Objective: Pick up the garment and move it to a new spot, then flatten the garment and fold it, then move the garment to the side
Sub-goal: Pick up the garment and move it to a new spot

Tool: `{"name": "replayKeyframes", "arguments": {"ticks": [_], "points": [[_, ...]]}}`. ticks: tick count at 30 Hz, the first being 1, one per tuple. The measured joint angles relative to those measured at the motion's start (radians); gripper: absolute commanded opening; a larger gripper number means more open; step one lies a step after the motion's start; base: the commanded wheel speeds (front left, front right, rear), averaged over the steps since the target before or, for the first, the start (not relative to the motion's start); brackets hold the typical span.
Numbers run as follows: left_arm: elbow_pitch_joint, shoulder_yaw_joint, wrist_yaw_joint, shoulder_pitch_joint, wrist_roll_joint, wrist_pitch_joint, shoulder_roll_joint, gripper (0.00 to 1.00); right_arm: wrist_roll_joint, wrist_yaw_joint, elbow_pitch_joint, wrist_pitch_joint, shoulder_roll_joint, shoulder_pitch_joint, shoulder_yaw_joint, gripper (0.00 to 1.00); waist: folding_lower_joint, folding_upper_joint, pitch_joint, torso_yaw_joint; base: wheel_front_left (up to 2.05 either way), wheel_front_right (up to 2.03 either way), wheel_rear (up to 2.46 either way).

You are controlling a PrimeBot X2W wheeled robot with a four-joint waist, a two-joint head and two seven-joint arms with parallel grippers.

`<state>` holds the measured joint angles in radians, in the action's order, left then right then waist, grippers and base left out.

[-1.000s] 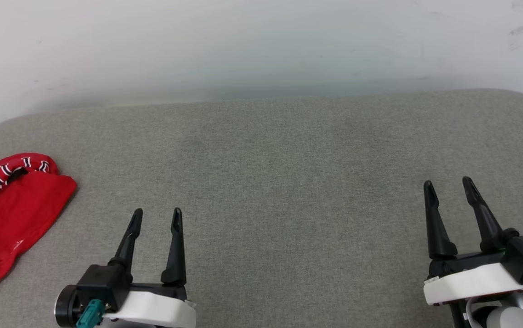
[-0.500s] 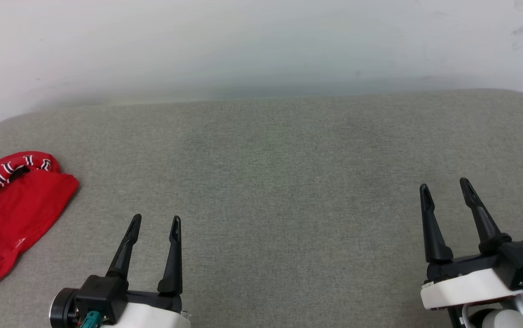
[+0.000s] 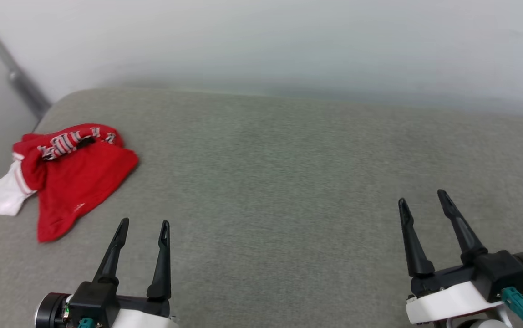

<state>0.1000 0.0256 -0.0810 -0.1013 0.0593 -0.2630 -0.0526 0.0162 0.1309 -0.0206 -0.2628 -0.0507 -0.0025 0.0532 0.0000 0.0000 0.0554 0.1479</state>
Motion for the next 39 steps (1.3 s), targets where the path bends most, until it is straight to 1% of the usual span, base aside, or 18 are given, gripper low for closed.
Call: {"name": "replayKeyframes", "arguments": {"ticks": [15,22,27,32,39], "points": [[-0.002,-0.023,0.003,-0.059,0.004,0.0,0.001,1.0,0.004,0.0,0.012,0.0,0.0,0.016,0.065,1.0,0.0,0.0,-0.034,0.242,0.0,0.0,0.0],[0.001,-0.021,0.002,-0.069,0.005,0.0,0.001,1.0,0.012,0.0,0.022,0.0,0.0,0.024,0.076,1.0,0.0,0.0,-0.05,0.323,0.0,0.0,0.0],[0.0,-0.024,0.001,-0.075,0.005,0.0,0.001,1.0,0.012,0.0,0.026,0.0,0.0,0.024,0.088,1.0,0.0,0.0,-0.053,0.352,0.0,0.0,0.0],[0.016,-0.026,0.002,-0.075,-0.004,0.0,0.001,1.0,0.012,0.0,0.03,0.0,0.0,0.024,0.091,1.0,0.0,-0.0001,-0.049,0.354,0.0,0.0,0.0],[0.026,-0.037,-0.004,-0.074,0.017,0.0,0.001,1.0,0.012,0.0,0.03,0.0,0.0,0.024,0.098,1.0,0.0,0.0,-0.039,0.348,0.0,0.0,0.0]]}}
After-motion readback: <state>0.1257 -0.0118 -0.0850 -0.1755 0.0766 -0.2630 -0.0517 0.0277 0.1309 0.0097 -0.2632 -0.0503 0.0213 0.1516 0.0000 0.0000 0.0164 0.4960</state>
